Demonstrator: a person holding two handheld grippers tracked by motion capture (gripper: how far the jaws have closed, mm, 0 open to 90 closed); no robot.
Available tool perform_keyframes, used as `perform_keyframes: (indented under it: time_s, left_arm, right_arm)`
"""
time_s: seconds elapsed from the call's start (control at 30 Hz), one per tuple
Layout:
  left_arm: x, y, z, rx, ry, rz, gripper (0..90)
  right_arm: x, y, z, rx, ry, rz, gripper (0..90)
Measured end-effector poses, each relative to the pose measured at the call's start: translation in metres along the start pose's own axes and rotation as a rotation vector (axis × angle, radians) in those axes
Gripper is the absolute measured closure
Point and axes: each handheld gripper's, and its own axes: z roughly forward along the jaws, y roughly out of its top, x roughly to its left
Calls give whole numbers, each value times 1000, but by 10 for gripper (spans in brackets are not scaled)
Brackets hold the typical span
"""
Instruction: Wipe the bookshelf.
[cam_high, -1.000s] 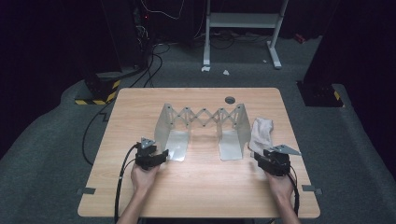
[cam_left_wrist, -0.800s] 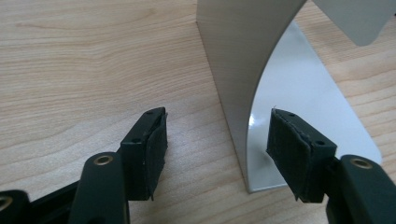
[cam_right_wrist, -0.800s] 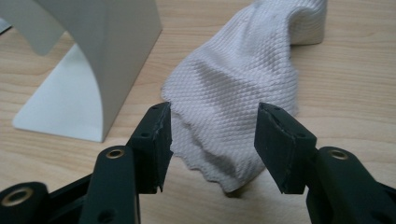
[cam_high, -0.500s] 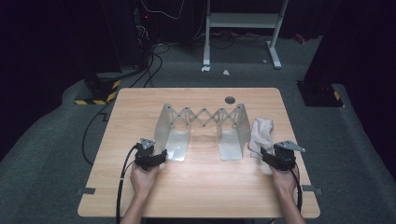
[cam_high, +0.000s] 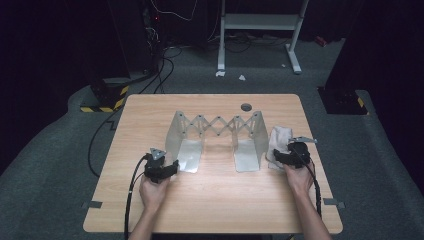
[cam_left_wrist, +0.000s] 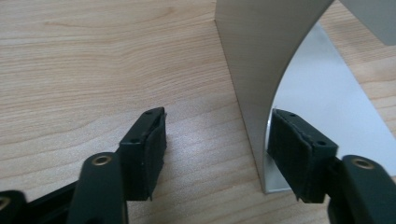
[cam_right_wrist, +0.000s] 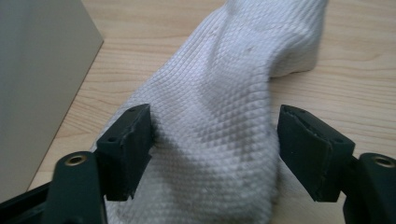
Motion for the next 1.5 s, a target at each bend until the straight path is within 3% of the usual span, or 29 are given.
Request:
perform_keyframes:
  time_s: [0.17, 0.2, 0.27, 0.4, 0.57, 0.67, 0.87, 1.03, 1.17, 1.5]
  left_arm:
    - [0, 0, 0, -1, 4, 2, 427]
    - [0, 0, 0, -1, 2, 2, 425]
    - [0, 0, 0, -1, 0, 1, 423]
    - [0, 0, 0, -1, 1, 3, 421]
    - [0, 0, 0, -1, -1, 4, 421]
    - [1, 0, 0, -2, -5, 0, 424]
    - [-1, 0, 1, -3, 6, 4, 466]
    - [-2, 1, 1, -1, 9, 18, 480]
    - [-2, 1, 1, -4, -5, 22, 512]
    - [-3, 1, 1, -2, -10, 32, 511]
  right_arm:
    - [5, 1, 6, 28, -9, -44, 463]
    - [6, 1, 4, 32, 6, -48, 563]
    - [7, 1, 3, 36, 30, -65, 660]
    - [10, 2, 3, 43, 54, -56, 772]
    - [16, 2, -1, 58, 76, -100, 808]
    - [20, 0, -9, 38, 113, -111, 813]
    - [36, -2, -17, 23, 177, -216, 815]
    - [47, -12, -10, 48, 219, -222, 816]
    - [47, -12, -11, 42, 238, -208, 815]
    - [45, 1, -41, -48, 280, -204, 815]
